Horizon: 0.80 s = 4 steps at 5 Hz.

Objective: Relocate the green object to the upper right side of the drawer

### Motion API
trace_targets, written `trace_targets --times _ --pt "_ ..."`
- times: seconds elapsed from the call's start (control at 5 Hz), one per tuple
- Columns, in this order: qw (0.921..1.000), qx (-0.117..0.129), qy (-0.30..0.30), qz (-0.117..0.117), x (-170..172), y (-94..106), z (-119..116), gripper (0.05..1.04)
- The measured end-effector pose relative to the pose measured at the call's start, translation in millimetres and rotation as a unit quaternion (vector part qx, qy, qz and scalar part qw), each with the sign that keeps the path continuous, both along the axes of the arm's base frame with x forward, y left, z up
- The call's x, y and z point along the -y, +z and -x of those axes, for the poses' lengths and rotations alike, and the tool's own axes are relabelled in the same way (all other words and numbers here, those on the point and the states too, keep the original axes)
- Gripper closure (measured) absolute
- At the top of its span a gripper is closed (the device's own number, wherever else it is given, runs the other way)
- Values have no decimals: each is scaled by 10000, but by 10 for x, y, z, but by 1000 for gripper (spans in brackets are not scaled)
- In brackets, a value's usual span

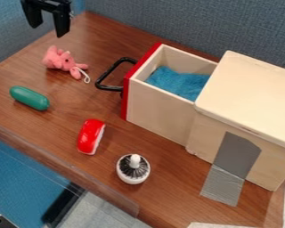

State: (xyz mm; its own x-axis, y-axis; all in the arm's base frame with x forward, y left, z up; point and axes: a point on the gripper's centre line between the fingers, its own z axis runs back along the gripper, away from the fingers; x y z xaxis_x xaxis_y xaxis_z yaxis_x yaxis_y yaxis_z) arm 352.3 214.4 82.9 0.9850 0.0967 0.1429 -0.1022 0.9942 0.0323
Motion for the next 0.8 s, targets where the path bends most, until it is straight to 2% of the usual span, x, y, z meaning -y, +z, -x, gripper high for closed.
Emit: trace_targets --times 0.2,0.4,0.6,0.8 --pt "9998 -151 41 108 20 -148 29 83" --pt "9981 -335 410 300 162 -327 249 83" --pt "9973 -260 607 305 252 -296 380 83" --pt "9989 -290 -23 369 305 -333 481 83"
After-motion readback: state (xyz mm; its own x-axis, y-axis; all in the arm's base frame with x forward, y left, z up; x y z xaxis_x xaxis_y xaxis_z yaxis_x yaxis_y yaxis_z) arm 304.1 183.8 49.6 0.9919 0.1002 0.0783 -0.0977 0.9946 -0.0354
